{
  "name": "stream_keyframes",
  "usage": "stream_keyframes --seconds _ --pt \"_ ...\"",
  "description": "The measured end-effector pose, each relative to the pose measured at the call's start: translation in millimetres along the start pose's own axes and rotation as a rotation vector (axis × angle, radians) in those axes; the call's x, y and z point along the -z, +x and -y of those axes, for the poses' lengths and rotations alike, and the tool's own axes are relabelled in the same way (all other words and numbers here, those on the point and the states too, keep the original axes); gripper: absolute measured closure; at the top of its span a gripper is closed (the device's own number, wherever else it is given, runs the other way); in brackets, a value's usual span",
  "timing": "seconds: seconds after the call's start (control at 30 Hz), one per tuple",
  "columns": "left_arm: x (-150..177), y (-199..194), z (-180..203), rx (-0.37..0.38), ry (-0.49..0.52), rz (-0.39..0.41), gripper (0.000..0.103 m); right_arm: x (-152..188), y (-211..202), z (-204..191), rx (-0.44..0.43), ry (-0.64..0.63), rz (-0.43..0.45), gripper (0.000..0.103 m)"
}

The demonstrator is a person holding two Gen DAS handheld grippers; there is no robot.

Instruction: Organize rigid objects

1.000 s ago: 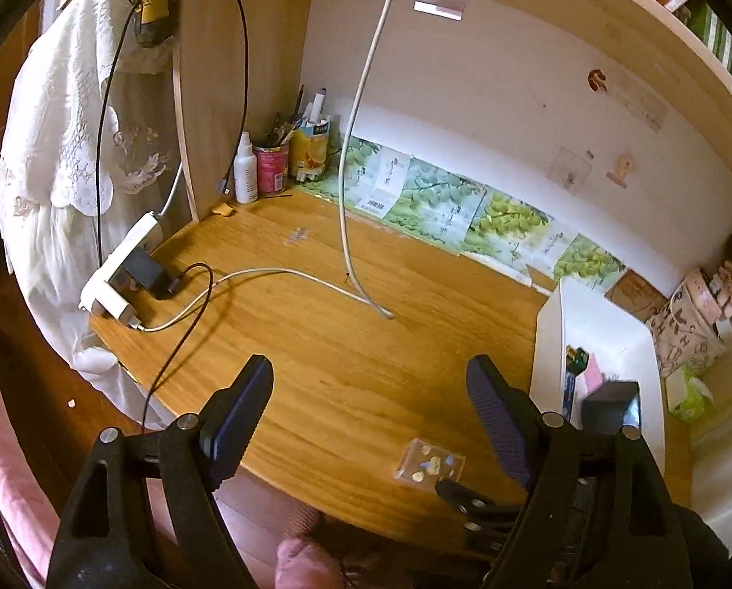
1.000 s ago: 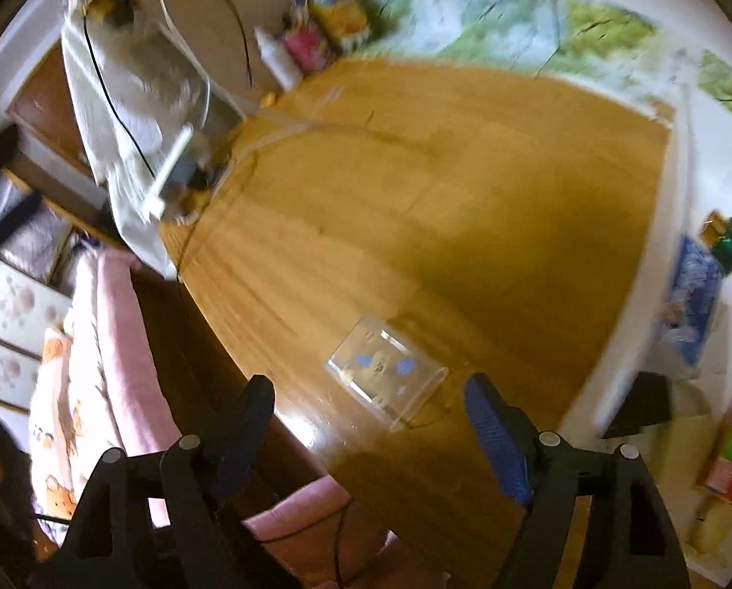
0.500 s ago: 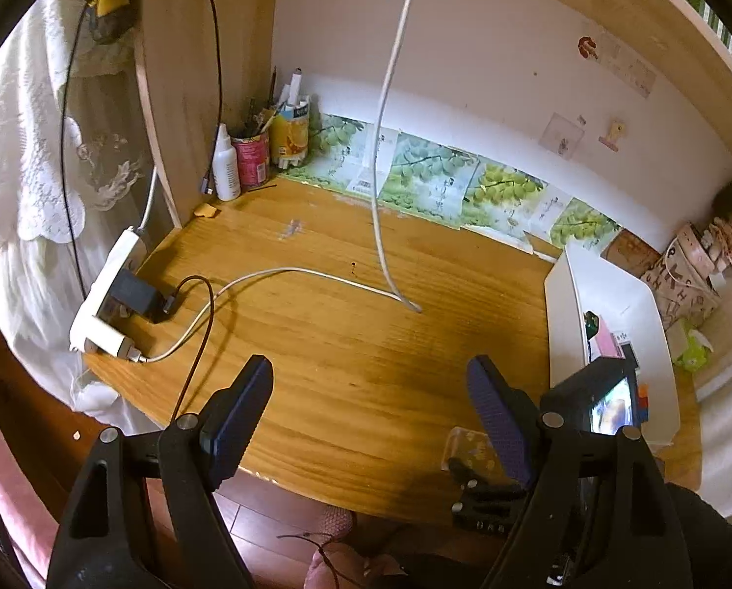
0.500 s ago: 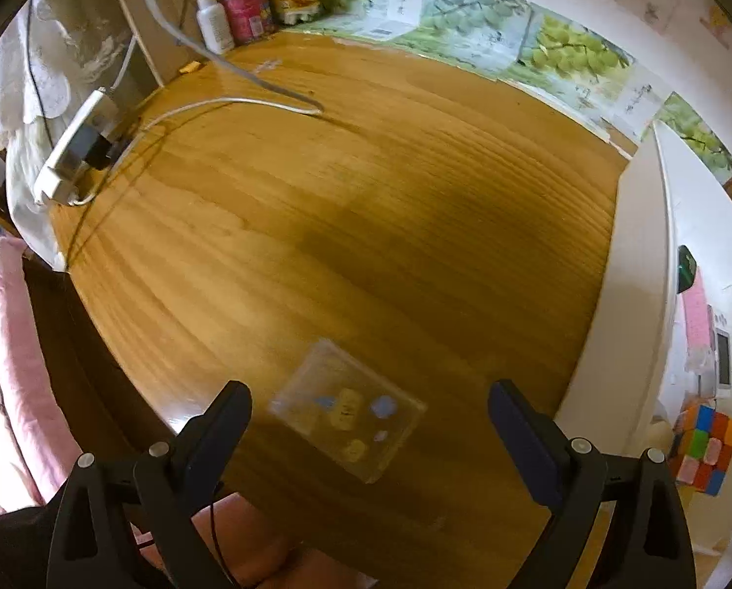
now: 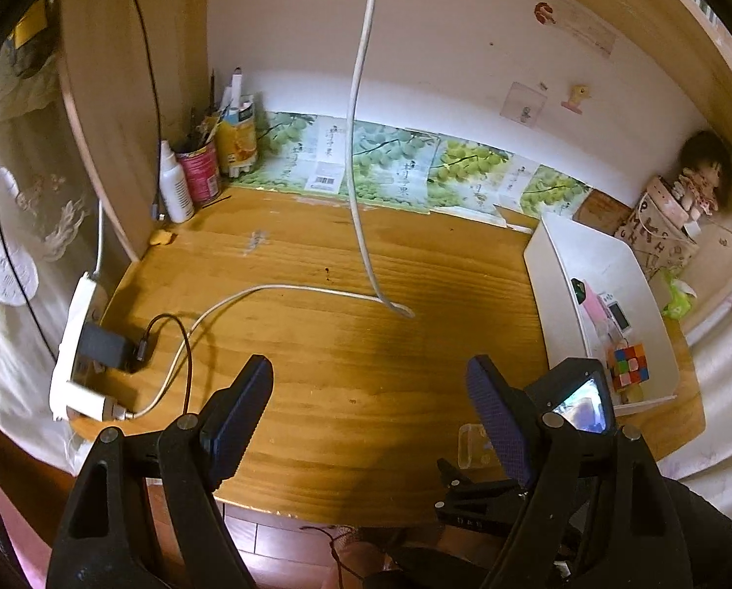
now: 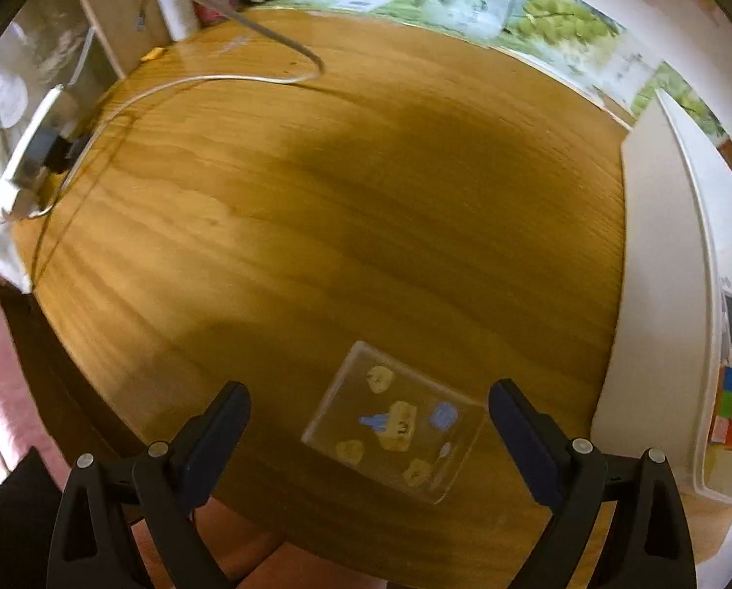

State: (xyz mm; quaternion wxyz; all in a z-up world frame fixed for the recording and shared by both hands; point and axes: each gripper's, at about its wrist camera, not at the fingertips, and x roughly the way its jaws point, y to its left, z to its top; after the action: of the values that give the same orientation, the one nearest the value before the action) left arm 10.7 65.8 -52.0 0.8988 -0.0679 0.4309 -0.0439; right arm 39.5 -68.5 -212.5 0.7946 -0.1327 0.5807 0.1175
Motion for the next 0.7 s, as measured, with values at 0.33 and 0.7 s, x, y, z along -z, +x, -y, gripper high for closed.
stream_keyframes --seconds 0.33,0.7 --pt "-7.9 8.7 1.6 0.025 0.019 -0.010 0.019 3.7 14.0 21.7 -0.024 0.091 -0.050 0.028" --pt "-18.5 17.3 19.6 -0.004 -0.037 0.002 0.019 -10.6 -10.8 41.9 -0.099 0.018 0.002 0.029"
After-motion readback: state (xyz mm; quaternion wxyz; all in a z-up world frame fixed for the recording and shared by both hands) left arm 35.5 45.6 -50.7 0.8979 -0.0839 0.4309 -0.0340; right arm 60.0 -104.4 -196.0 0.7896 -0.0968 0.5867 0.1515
